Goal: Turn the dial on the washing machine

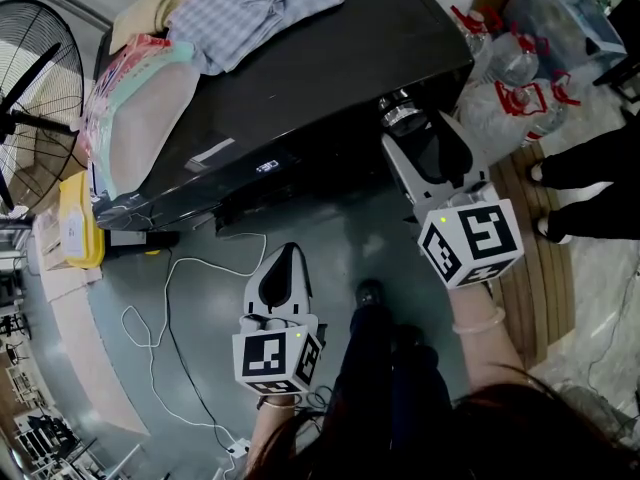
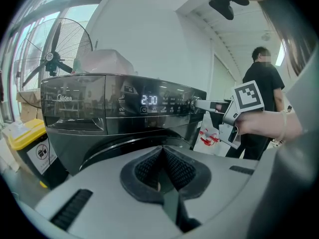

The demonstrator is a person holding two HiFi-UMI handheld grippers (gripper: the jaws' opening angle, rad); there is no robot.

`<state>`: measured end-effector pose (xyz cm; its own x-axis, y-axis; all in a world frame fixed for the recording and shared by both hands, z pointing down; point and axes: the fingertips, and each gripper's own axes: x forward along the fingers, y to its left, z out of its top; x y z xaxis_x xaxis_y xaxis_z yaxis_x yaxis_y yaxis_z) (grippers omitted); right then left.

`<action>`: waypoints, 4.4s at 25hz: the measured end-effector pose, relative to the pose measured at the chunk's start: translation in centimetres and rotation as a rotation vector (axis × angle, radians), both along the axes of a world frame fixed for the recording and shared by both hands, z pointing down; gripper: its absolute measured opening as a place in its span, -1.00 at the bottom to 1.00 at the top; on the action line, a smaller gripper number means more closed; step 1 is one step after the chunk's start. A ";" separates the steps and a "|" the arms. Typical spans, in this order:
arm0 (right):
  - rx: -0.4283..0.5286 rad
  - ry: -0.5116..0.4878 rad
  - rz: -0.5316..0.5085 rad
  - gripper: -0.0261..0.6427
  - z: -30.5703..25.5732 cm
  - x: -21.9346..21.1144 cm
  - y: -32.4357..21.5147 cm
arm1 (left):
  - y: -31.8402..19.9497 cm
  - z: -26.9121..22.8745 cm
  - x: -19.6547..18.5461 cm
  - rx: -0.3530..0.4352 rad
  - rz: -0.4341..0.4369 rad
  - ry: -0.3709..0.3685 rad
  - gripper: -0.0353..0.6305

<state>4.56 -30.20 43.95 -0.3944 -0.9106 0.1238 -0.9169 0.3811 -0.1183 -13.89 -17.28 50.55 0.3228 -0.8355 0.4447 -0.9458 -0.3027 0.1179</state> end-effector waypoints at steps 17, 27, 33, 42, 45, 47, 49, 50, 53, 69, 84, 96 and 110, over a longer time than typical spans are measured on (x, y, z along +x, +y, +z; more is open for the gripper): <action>-0.033 -0.078 0.007 -0.06 0.1 0.2 -0.1 | 0.2 0.2 0.9 -0.002 0.027 -0.005 -0.84; -0.097 -0.265 0.022 -0.06 0.2 0.4 -0.2 | 0.2 0.2 1.6 0.000 0.040 0.000 -0.84; -0.076 -0.203 0.007 -0.06 0.1 0.3 -0.2 | 0.2 0.2 2.0 -0.003 0.047 0.001 -0.84; -0.002 0.070 -0.011 -0.04 -0.5 -0.5 -0.1 | 0.1 0.3 2.2 -0.004 0.061 0.005 -0.84; 0.008 0.104 -0.004 -0.04 -0.6 -0.6 -0.2 | 0.0 0.3 1.9 -0.003 0.062 0.002 -0.84; 0.007 0.108 0.003 -0.08 -0.5 -0.5 -0.1 | 0.0 0.3 1.7 -0.002 0.061 0.001 -0.84; 0.003 0.095 0.009 -0.08 -0.5 -0.3 -0.1 | -0.1 0.3 1.6 -0.001 0.060 0.001 -0.84; -0.002 0.077 0.013 -0.08 -0.5 -0.3 -0.1 | -0.2 0.3 1.5 0.000 0.059 0.002 -0.84; -0.019 -0.009 0.028 -0.07 -0.4 0.0 -0.1 | -0.2 0.4 1.4 0.001 0.058 0.005 -0.84; -0.088 -0.351 0.058 -0.06 -0.4 0.6 -0.4 | 0.0 0.6 1.6 -0.007 0.063 0.003 -0.84; 0.118 0.365 -0.065 0.12 -1.3 -2.3 0.2 | -0.2 0.7 2.1 -0.009 0.073 0.005 -0.84; 0.072 0.341 0.003 -0.08 -0.5 -1.1 0.3 | -0.2 0.9 1.5 -0.009 0.063 0.005 -0.84; -0.007 -0.037 0.052 -0.06 0.0 0.1 0.1 | -0.1 1.2 1.3 -0.018 0.056 0.003 -0.84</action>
<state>4.66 -30.07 43.90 -0.3507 -0.9293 0.1159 -0.9305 0.3318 -0.1550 -12.64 -17.34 51.78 0.3704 -0.8080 0.4582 -0.9270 -0.3532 0.1266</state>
